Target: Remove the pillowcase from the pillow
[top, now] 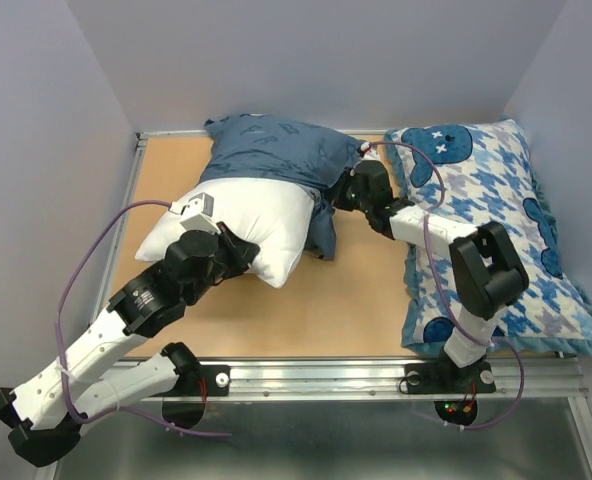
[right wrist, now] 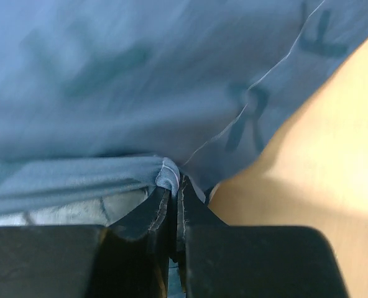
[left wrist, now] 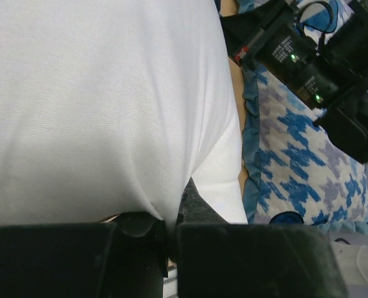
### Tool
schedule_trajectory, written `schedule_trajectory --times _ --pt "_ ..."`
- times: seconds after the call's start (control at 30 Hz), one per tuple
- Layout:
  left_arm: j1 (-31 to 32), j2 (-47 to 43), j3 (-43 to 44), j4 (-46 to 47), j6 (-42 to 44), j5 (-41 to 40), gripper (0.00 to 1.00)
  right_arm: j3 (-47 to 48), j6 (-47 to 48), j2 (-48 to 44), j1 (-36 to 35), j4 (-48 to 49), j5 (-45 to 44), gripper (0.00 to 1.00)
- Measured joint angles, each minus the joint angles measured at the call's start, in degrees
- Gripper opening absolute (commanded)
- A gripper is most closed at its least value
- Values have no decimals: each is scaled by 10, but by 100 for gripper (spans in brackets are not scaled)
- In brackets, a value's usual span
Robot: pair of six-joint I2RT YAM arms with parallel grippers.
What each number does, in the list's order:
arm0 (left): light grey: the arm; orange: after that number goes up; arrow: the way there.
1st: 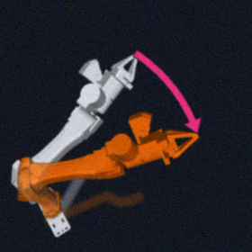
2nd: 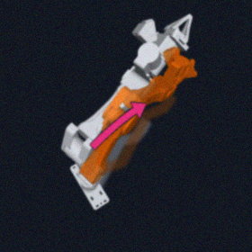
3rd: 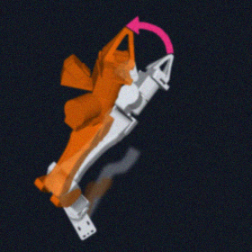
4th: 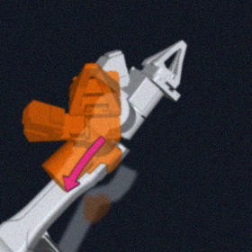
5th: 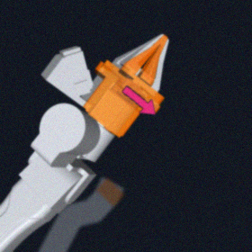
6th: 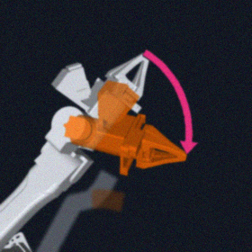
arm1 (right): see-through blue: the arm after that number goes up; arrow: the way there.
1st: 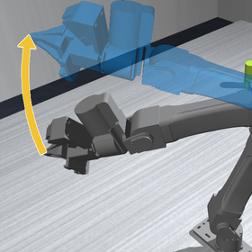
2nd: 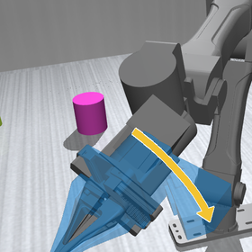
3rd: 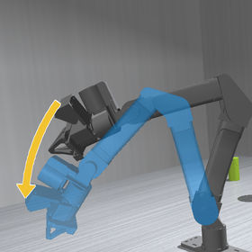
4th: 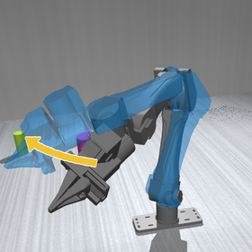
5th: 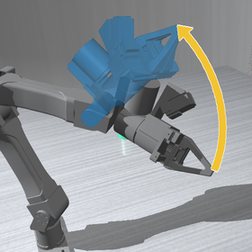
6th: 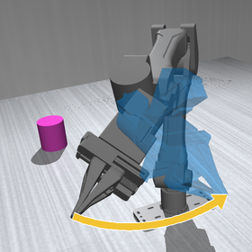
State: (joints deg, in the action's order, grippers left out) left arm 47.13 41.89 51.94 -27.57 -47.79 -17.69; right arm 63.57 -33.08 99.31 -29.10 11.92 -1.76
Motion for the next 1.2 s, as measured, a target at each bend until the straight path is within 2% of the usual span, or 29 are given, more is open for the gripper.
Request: schedule_trajectory --times 0.27,0.4,0.63,0.7,0.87,1.07,1.2 --pt "0 -12 65 -77 37 12 0 107 -50 135 67 -33 36 1" --pt "0 -13 103 -116 51 -10 0 107 -55 138 69 -49 64 1" --pt "0 -38 117 -169 46 -59 0 97 -48 126 67 -52 79 0" --pt "0 -33 162 -205 54 -71 0 97 -49 127 65 -53 88 1" --pt "2 4 337 -250 91 -97 0 104 -57 139 58 -44 138 0" --pt "3 30 425 -308 134 -113 0 143 -69 167 54 -37 181 1" --pt "9 57 471 -312 164 -120 0 170 -73 179 54 -42 200 3"
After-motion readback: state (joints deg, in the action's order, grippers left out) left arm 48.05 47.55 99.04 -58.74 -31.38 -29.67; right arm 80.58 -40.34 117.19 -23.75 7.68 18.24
